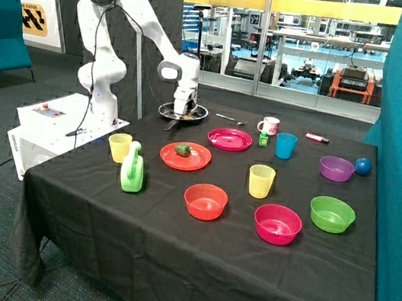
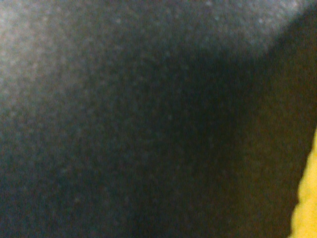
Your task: Serve the vegetables in different plates
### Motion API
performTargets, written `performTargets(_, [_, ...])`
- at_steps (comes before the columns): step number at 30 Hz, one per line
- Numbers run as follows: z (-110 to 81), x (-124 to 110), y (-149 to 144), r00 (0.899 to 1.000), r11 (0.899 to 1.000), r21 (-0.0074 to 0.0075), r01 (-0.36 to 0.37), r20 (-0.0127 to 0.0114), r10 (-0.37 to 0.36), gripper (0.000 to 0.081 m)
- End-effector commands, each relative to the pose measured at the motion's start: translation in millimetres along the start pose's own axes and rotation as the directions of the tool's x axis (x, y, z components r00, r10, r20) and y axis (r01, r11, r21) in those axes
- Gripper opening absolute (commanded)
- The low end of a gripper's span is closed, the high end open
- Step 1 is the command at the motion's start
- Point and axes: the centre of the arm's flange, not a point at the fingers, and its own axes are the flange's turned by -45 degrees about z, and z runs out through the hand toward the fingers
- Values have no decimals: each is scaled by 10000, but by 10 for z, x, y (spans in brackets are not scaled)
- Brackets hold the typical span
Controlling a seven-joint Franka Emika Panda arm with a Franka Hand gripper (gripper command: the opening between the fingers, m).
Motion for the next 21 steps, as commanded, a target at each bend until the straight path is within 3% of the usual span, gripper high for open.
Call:
performTargets(1, [53, -23, 27, 9999, 9999, -24, -153, -14, 153, 222])
performTargets(3, [37, -25, 34, 9997, 9997, -24, -251, -15, 251, 87])
performTargets(5, [5, -21, 42, 9994, 9994, -24, -340, -15, 340, 22])
performTargets(21, [3, -10, 48, 9995, 9995, -24, -320, -15, 320, 0])
